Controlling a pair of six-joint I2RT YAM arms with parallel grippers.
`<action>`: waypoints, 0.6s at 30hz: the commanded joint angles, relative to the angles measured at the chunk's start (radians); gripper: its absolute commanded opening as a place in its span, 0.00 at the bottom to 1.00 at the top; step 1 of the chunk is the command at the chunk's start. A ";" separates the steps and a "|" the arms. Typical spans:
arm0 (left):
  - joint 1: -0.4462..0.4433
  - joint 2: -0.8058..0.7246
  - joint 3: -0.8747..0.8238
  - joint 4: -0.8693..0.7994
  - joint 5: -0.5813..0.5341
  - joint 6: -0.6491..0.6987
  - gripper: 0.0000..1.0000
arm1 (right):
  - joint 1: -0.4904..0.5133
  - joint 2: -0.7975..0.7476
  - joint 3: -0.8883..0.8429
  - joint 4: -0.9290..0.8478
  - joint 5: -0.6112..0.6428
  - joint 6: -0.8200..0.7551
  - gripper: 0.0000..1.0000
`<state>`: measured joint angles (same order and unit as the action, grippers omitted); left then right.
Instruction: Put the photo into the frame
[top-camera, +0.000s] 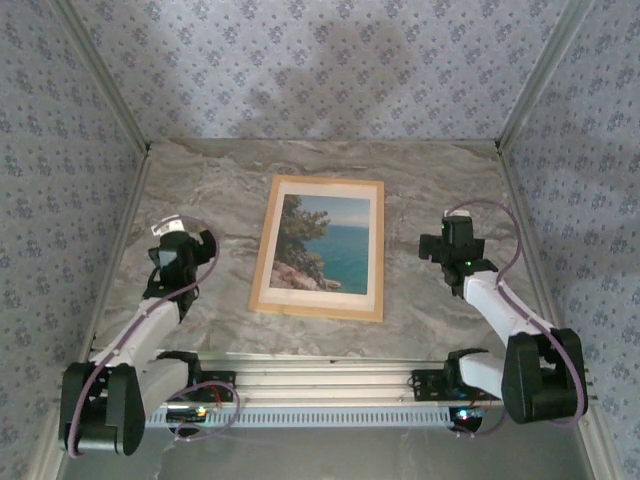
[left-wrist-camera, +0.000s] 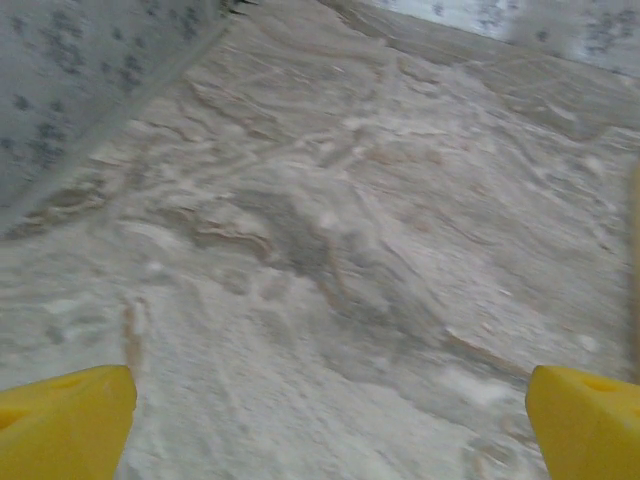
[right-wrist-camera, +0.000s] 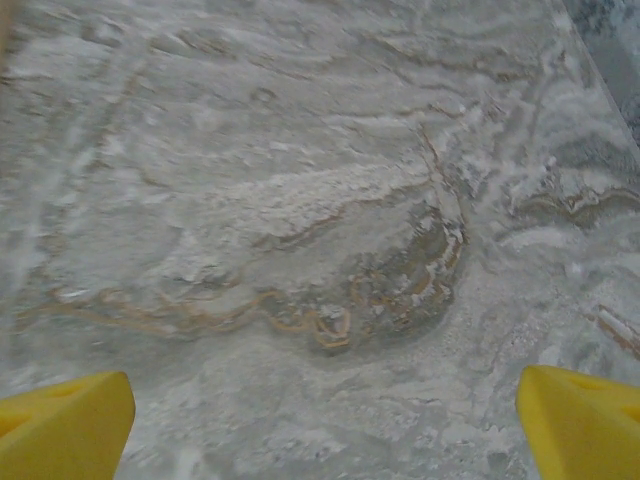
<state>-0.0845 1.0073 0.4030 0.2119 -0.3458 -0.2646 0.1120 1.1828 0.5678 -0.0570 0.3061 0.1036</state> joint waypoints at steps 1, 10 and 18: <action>0.029 0.037 0.009 0.049 -0.018 0.110 1.00 | -0.033 0.055 -0.035 0.189 0.029 -0.013 1.00; 0.082 0.349 -0.007 0.449 0.160 0.177 1.00 | -0.078 0.197 -0.079 0.510 -0.115 -0.123 1.00; 0.095 0.516 -0.010 0.613 0.242 0.221 1.00 | -0.101 0.294 -0.199 0.884 -0.226 -0.163 1.00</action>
<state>-0.0040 1.5303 0.3870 0.7498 -0.1596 -0.0669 0.0296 1.4113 0.4179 0.6147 0.1421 -0.0353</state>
